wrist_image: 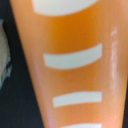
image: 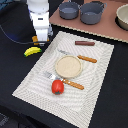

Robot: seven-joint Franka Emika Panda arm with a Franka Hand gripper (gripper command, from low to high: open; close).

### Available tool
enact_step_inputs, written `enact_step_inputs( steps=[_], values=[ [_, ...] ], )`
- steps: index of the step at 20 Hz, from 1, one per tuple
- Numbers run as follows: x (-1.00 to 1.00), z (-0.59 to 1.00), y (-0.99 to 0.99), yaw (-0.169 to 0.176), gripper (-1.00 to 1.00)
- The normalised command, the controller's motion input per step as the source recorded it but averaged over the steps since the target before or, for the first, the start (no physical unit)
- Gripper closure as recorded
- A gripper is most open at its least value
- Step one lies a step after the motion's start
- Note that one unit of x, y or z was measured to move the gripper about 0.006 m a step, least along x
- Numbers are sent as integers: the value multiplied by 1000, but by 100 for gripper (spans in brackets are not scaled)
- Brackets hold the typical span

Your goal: Interact with the objects in diverse but meaningful ways.

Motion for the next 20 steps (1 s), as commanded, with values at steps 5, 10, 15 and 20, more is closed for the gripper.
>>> enact_step_inputs(
  steps=[5, 10, 15, 20],
  values=[
    [97, 199, 0, 45, 100],
    [0, -25, -9, 57, 100],
    [0, 7, -16, 67, 100],
    [-34, 443, -15, 27, 100]
  ],
)
